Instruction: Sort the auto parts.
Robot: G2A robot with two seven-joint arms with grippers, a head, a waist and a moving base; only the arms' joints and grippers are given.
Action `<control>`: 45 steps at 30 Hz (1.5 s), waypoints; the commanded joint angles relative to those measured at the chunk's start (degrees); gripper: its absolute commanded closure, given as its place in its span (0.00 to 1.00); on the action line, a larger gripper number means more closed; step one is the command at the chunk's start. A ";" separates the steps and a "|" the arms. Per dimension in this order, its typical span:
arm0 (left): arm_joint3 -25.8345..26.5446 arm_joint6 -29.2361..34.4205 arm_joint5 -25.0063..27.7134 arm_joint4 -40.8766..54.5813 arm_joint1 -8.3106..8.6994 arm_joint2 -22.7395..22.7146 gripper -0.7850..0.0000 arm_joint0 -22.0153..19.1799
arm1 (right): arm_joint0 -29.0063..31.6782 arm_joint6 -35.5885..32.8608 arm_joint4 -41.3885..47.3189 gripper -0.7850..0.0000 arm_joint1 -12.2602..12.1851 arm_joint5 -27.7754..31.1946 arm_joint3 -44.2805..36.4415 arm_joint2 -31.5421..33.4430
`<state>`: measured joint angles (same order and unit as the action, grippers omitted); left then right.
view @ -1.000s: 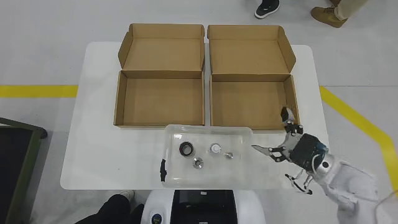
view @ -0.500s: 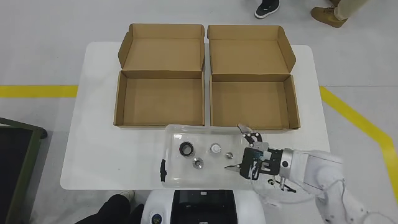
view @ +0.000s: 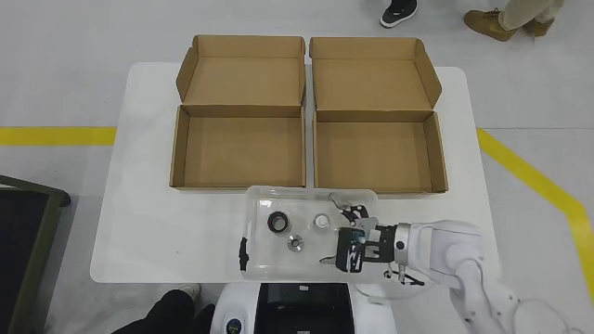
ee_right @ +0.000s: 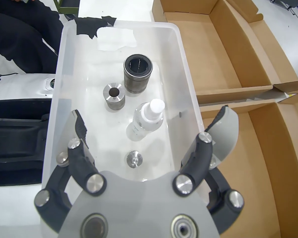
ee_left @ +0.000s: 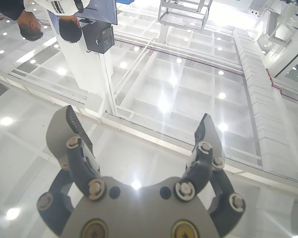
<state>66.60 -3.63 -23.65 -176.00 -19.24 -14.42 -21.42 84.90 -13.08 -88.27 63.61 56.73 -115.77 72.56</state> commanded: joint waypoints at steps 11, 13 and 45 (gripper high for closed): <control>0.00 0.00 0.00 0.00 0.00 0.00 0.00 0.00 | -2.59 -3.38 1.52 0.00 -0.06 -1.85 3.28 -3.22; 0.00 0.00 0.00 0.00 0.00 0.00 0.00 0.00 | -2.92 -3.75 1.72 0.14 -0.09 -2.10 3.75 -3.63; 0.00 0.00 0.00 0.00 0.00 0.00 0.00 0.00 | -4.70 -4.92 2.69 1.00 -1.32 -2.74 2.25 -5.12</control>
<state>66.60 -3.63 -23.65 -176.00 -19.24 -14.42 -21.42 80.05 -18.00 -85.68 62.37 53.87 -113.04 67.20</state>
